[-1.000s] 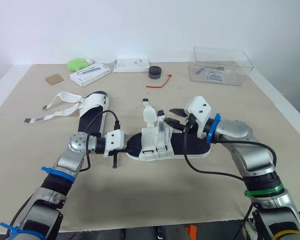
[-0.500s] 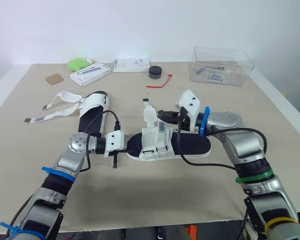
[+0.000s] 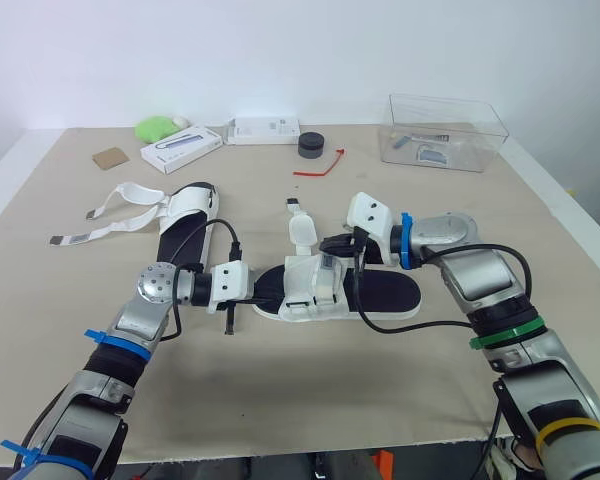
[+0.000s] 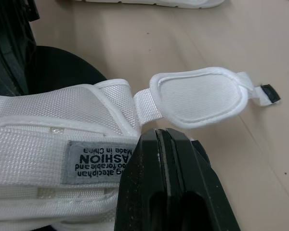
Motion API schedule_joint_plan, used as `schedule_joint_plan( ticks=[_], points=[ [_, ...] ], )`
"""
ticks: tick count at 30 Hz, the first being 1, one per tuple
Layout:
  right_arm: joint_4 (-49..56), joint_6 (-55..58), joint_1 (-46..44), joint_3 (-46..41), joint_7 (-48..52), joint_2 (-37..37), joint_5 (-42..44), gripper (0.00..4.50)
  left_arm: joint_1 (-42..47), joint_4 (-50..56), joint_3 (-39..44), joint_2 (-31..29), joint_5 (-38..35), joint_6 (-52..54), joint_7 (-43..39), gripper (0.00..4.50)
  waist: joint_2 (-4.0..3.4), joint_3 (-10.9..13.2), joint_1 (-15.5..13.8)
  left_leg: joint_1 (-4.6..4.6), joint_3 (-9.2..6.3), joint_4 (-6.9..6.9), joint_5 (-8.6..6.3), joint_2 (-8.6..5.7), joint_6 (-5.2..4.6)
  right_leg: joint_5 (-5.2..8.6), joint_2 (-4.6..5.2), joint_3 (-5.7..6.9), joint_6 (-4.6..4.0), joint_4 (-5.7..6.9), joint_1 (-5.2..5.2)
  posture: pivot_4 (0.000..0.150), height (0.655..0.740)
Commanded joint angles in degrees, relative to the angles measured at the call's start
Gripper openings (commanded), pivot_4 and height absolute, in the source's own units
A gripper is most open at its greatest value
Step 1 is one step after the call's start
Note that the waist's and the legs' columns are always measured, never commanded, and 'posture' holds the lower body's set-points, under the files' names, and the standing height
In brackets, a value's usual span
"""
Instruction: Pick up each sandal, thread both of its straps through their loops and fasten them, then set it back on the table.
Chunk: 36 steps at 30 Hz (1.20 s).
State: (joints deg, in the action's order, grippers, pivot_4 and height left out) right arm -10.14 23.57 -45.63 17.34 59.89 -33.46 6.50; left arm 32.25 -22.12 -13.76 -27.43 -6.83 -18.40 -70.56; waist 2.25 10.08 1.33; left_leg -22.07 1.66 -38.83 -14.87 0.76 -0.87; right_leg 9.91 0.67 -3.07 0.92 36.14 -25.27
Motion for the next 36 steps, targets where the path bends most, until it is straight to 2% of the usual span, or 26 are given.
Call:
schedule_joint_plan(
  ticks=[1, 7, 15, 19, 22, 23, 24, 27, 32, 36],
  points=[
    [3.02, 3.63, 2.01, 0.06, 2.45, -0.78, 1.02, 0.05, 0.3, -0.71, -0.27, 0.31, -0.22, 0.43, -0.71, 0.0, 0.0, -0.01, -0.01, -0.01, -0.01, 0.0, 0.0, 0.0, 0.0, 0.01, 0.0, 0.01, -0.01, 0.0, 0.0, 0.15, 0.74],
    [6.26, 5.9, 4.18, -0.8, 2.68, -1.91, 0.95, 0.05, 0.12, 0.04, -0.61, 0.63, -1.49, 0.27, -2.42, 0.0, -0.01, -0.01, -0.04, -0.03, -0.04, 0.0, -0.01, -0.01, 0.0, 0.03, 0.04, 0.03, 0.02, -0.02, 0.0, 0.15, 0.74],
    [8.21, 8.25, 5.15, -3.49, 0.72, -2.23, 1.16, 0.05, -0.76, 2.75, -2.14, 0.6, -4.16, 0.68, -9.18, 0.0, 0.0, -0.01, -0.04, -0.05, -0.04, 0.01, -0.02, -0.02, 0.0, 0.09, 0.03, 0.06, 0.01, -0.02, 0.0, 0.15, 0.74],
    [6.44, 10.63, 2.33, -7.25, -2.11, -1.14, 2.78, 0.05, -0.47, 2.27, -2.6, 0.51, -3.48, -0.4, -10.3, 0.0, 0.0, -0.01, -0.04, -0.05, -0.04, 0.01, -0.02, -0.02, 0.0, 0.08, 0.04, 0.05, 0.0, -0.02, 0.0, 0.15, 0.74],
    [2.84, 19.61, -3.1, -12.38, -5.06, 1.75, 7.67, 0.05, 0.03, 1.13, -2.35, 0.59, -3.2, -1.21, -10.53, 0.0, -0.03, 0.01, -0.01, -0.05, -0.04, 0.01, -0.02, -0.02, 0.0, 0.07, 0.03, 0.02, 0.0, -0.01, -0.03, 0.15, 0.74],
    [1.66, 22.04, -5.21, -13.46, -5.45, 2.78, 9.16, 0.64, 0.31, 0.54, -2.29, 0.55, -2.98, -1.61, -10.62, 0.0, -0.06, 0.03, 0.06, -0.06, -0.04, 0.01, -0.02, -0.02, 0.0, 0.04, 0.03, -0.01, -0.02, -0.01, -0.04, 0.15, 0.74],
    [0.09, 24.24, -7.38, -14.4, -6.53, 4.25, 10.26, 0.79, 0.6, -0.14, -2.25, 0.5, -2.68, -2.07, -10.69, 0.0, -0.09, 0.04, 0.1, -0.06, -0.05, 0.01, -0.02, 0.0, 0.0, 0.02, 0.02, -0.05, -0.03, 0.0, -0.07, 0.15, 0.74],
    [-4.85, 29.13, -11.83, -15.48, -8.37, 8.02, 12.34, 2.19, 1.18, -1.5, -2.22, 0.57, -2.07, -3.06, -10.75, 0.0, -0.1, 0.03, 0.12, -0.06, -0.07, 0.02, -0.02, 0.04, 0.0, 0.02, -0.05, -0.01, -0.08, 0.0, -0.07, 0.15, 0.74],
    [-14.43, 30.25, -16.23, -14.4, -8.89, 12.93, 12.51, 4.47, 1.63, -1.97, -2.17, 0.84, -2.01, -3.4, -10.47, 0.0, -0.1, 0.03, -0.01, -0.14, -0.08, 0.04, -0.02, 0.09, 0.0, -0.02, -0.08, 0.14, -0.24, 0.0, -0.07, 0.15, 0.74],
    [-22.96, 28.91, -18.45, -13.07, -9.85, 15.12, 10.6, 4.47, 1.43, -1.45, -1.77, 0.53, -2.18, -3.07, -10.21, 0.0, -0.11, 0.04, 0.09, -0.19, -0.05, 0.04, -0.02, 0.05, 0.0, -0.05, -0.02, 0.13, -0.26, -0.02, -0.1, 0.15, 0.74]
  ],
)
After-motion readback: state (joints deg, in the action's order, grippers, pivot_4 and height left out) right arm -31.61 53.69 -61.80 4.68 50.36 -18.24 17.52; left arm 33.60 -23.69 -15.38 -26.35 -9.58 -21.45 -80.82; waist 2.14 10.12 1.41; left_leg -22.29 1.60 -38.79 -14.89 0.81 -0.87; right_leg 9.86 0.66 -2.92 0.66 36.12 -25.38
